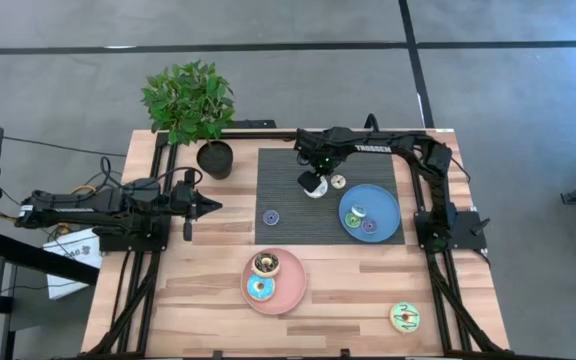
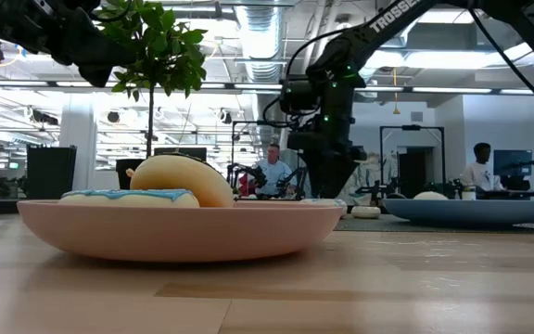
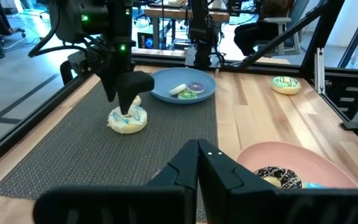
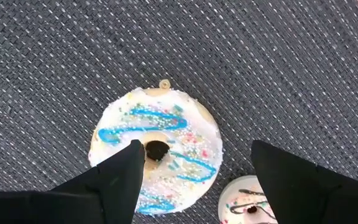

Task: Pick & Place donuts
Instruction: Put the large white donut onto the light orange plate

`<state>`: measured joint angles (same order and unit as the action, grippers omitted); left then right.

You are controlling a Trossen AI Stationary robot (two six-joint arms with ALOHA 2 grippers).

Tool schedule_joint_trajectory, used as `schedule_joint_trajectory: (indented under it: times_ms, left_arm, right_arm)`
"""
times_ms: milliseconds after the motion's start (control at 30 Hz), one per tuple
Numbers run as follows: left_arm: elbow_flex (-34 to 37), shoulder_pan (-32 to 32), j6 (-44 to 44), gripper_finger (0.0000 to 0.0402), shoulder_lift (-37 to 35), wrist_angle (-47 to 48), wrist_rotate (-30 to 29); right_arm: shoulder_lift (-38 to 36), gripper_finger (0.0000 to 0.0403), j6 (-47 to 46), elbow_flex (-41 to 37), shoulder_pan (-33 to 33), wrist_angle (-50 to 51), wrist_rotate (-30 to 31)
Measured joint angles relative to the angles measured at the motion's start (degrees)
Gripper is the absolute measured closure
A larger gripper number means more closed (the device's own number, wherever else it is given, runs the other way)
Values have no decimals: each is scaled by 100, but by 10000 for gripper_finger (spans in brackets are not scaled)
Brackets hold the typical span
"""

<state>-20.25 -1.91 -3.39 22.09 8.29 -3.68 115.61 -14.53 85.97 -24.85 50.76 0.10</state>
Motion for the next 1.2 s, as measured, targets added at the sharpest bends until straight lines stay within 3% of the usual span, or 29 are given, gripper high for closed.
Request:
schedule_joint_trajectory:
  times_ms: [633,967,1200]
  left_arm:
    - [0,0,-204,401,0,0,89]
    - [0,3,-323,402,-1,-9,137]
    - [0,9,-351,402,0,-7,152]
  right_arm:
    - [0,117,0,-2,-2,59,180]
    - [582,117,-65,15,171,42,157]
    - [599,118,-82,17,285,-128,174]
